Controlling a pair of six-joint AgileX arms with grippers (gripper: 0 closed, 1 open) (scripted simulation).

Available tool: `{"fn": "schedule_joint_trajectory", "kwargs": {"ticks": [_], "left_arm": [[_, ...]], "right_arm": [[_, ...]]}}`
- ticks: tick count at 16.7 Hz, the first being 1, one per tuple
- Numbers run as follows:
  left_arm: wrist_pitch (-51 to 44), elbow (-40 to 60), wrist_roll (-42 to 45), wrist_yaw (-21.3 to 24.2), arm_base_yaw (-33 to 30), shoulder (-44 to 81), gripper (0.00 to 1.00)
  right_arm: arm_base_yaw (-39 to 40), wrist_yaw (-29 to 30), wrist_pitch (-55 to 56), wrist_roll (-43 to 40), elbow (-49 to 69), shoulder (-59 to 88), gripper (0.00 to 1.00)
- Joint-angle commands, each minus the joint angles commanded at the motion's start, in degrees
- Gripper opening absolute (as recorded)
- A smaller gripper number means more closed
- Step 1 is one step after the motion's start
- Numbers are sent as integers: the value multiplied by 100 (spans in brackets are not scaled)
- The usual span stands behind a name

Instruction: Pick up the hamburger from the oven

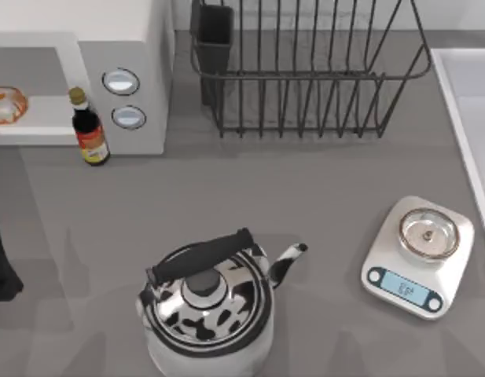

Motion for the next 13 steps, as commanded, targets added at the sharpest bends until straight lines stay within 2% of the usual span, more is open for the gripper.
{"fn": "schedule_joint_trajectory", "kwargs": {"ticks": [13], "left_arm": [[31, 28, 2, 6, 5, 56, 100]], "right_arm": [[0, 0, 0, 0, 0, 0, 100]]}}
